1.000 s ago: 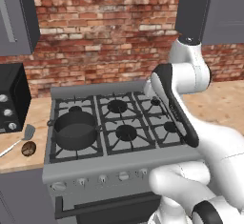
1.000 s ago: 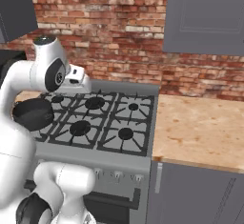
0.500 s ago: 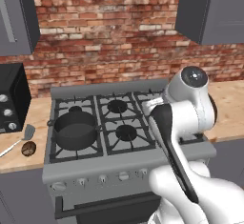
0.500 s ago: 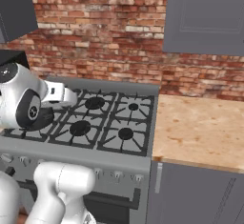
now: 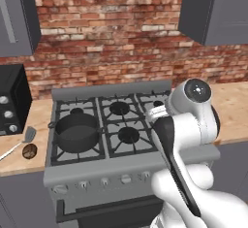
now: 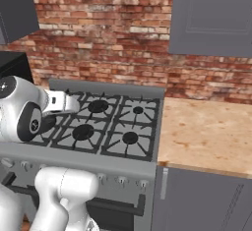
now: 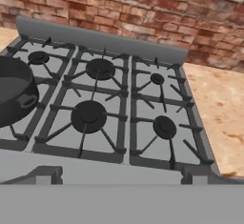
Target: Put the potato and lime in the pot. Retrieve the spatula and lightly stir the vegetables in the pot.
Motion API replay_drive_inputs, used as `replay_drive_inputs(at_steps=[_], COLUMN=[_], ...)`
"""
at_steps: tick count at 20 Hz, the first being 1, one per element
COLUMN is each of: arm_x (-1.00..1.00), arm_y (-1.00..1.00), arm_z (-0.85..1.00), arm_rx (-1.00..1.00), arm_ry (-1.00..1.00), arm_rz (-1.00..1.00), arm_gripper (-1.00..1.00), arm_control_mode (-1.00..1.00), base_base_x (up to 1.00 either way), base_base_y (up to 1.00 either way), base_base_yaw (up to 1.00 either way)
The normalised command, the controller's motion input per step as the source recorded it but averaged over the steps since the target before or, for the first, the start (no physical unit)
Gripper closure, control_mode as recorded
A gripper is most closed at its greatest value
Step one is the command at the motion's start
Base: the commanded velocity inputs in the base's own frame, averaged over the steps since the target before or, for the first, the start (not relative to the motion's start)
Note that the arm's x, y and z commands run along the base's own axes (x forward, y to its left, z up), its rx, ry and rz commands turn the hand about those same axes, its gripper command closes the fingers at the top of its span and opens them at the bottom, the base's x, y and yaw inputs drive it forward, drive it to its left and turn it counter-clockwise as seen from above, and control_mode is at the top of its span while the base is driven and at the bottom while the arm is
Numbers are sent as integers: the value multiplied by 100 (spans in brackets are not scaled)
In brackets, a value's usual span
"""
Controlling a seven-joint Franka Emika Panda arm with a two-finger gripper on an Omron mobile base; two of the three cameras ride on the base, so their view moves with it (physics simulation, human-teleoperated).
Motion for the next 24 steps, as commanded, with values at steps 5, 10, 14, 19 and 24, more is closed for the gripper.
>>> replay_drive_inputs(at_steps=[5,10,14,19,24], arm_x=[0,0,0,0,0], arm_y=[0,0,0,0,0], arm_z=[0,0,0,0,0], arm_rx=[0,0,0,0,0], arm_ry=[0,0,0,0,0], arm_rz=[0,0,0,0,0], arm_gripper=[-100,-100,-100,-100,-100], arm_control_mode=[100,100,100,100,100], base_base_x=[-28,-46,-40,-16,0], base_base_y=[44,60,70,77,77], base_base_yaw=[-1,0,0,-1,-8])
